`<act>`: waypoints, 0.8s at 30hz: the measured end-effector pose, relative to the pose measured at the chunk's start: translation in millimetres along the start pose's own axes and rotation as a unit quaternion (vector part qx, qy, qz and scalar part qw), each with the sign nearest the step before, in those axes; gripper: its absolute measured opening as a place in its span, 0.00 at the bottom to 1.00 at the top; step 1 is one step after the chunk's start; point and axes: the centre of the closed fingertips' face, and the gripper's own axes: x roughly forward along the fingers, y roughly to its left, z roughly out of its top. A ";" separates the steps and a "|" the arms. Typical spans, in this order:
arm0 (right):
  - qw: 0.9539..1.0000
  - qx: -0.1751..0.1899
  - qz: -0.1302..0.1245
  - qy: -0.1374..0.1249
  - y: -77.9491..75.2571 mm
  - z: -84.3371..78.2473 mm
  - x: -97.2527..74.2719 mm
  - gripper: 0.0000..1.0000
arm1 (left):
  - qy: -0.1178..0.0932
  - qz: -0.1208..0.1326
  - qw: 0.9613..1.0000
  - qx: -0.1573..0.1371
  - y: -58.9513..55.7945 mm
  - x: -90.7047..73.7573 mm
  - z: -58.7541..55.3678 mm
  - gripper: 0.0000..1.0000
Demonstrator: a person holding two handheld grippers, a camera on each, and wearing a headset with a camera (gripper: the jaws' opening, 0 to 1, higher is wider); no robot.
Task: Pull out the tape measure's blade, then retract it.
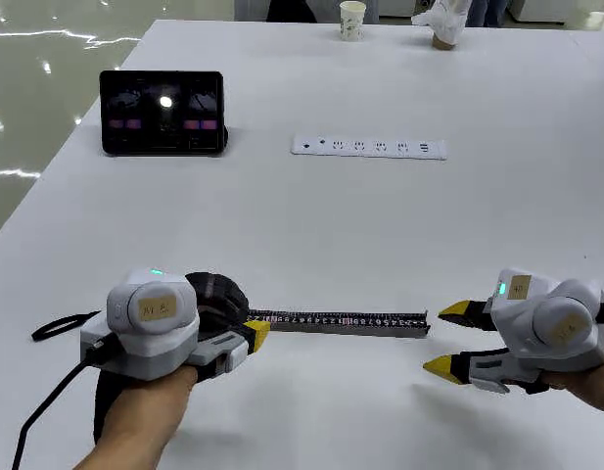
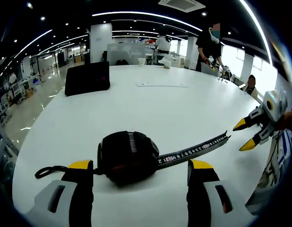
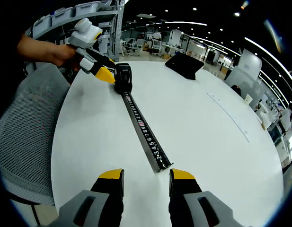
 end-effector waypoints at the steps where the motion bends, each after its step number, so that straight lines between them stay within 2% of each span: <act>1: 1.000 -0.003 0.001 0.002 -1.1 -0.8 0.8 0.35 | 0.000 0.001 1.000 -0.001 0.7 0.9 0.5 0.77; 10: 1.000 -0.014 0.007 0.013 -11.1 -4.3 7.5 0.31 | -0.002 0.007 1.000 -0.011 7.0 7.3 6.1 0.73; 24: 0.999 -0.035 0.027 0.023 -23.1 -7.3 21.2 0.26 | 0.000 0.017 0.999 -0.044 15.8 16.7 7.9 0.64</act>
